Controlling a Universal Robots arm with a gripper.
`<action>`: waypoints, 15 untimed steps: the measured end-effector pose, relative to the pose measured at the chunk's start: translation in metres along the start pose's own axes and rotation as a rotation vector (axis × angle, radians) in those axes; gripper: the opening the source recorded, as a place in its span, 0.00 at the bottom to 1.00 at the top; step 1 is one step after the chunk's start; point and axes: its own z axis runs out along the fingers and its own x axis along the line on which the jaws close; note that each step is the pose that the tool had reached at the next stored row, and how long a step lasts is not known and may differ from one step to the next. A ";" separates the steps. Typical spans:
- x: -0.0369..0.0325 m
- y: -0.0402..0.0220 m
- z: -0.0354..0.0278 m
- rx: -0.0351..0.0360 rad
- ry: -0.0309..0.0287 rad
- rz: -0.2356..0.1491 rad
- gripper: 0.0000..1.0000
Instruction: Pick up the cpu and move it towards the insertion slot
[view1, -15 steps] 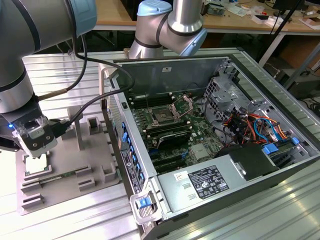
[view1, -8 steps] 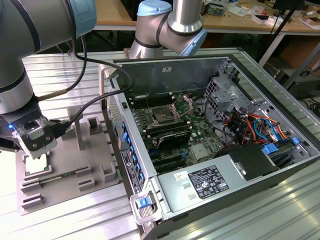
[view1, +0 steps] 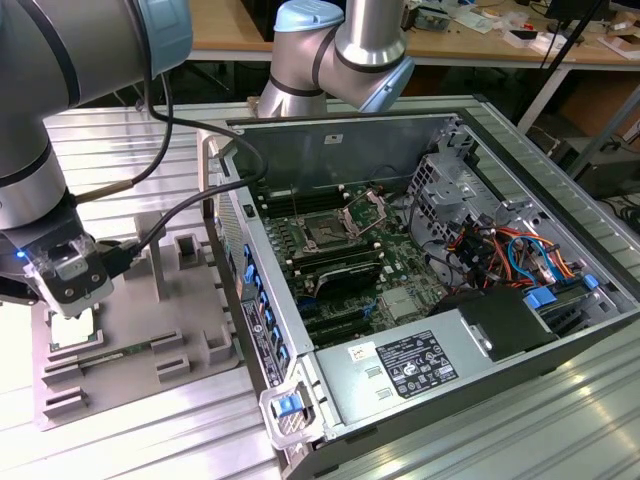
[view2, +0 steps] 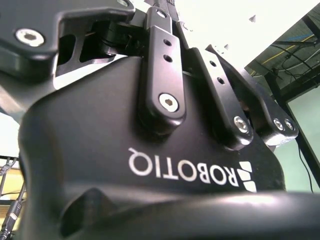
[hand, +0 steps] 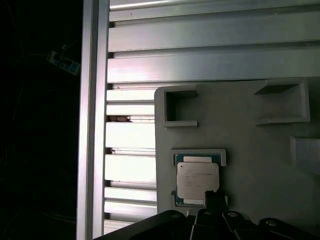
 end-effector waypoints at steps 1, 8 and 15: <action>0.0001 0.0000 0.0003 0.0000 -0.0001 0.000 0.11; 0.0009 -0.0002 0.0018 0.0000 0.0000 0.000 0.11; 0.0024 -0.0011 0.0042 -0.0001 -0.0002 0.000 0.11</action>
